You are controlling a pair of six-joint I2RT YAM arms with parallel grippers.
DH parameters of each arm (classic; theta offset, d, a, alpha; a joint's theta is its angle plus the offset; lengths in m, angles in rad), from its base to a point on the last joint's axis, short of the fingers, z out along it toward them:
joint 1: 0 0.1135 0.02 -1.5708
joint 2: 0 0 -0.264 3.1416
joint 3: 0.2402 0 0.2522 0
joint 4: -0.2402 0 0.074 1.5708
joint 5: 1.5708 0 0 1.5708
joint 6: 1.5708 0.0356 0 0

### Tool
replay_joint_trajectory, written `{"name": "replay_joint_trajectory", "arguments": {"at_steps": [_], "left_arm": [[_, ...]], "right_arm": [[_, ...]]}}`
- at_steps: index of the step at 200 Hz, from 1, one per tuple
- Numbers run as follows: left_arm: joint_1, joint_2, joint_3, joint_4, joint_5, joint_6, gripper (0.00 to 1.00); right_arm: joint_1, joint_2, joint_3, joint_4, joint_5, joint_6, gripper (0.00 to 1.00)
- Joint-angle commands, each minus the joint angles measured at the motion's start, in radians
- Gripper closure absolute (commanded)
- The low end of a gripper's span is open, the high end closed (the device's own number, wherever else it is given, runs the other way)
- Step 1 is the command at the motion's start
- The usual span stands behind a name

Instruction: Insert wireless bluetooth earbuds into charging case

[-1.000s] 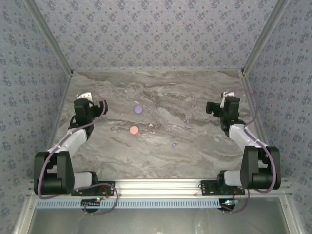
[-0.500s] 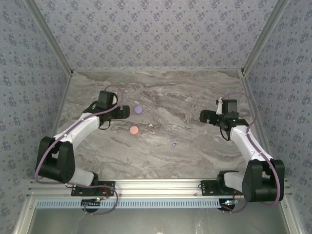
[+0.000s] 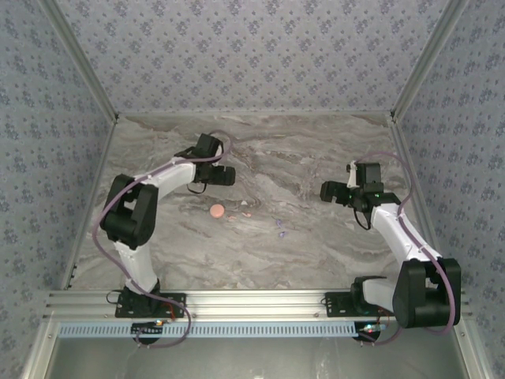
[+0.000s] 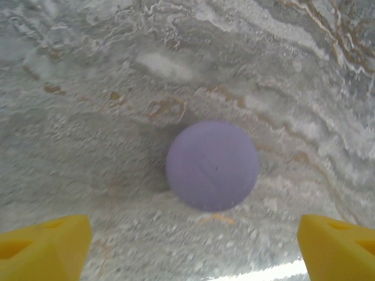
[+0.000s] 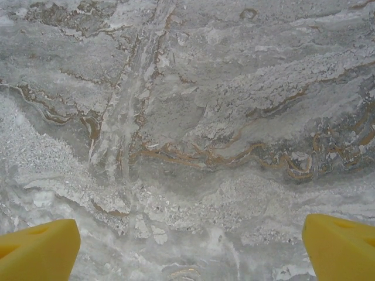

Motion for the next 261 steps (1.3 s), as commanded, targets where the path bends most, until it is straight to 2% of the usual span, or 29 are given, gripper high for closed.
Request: {"name": "replay_joint_trajectory", "arguments": {"at_steps": [1, 26, 96, 147, 194, 261], "left_arm": [[-0.006, 0.054, 0.074, -0.051, 0.041, 0.006, 0.13], [-0.014, 0.111, 0.124, -0.068, 0.047, 0.007, 0.16], [-0.017, 0.189, 0.187, -0.105, 0.062, 0.005, 0.32], [-0.023, 0.218, 0.217, -0.121, 0.054, 0.022, 0.49], [-0.058, 0.245, 0.271, -0.145, 0.047, 0.070, 0.49], [-0.157, 0.322, 0.397, -0.205, 0.121, 0.205, 0.49]], "right_arm": [[0.006, -0.014, 0.019, -0.048, 0.013, 0.009, 0.00], [0.006, -0.014, 0.023, -0.057, 0.025, 0.009, 0.00], [0.007, -0.012, 0.025, -0.074, 0.049, 0.004, 0.00], [0.009, -0.008, 0.024, -0.077, 0.047, 0.009, 0.00], [0.009, -0.009, 0.025, -0.085, 0.046, 0.013, 0.00], [0.014, -0.011, 0.025, -0.092, 0.046, 0.016, 0.00]]}}
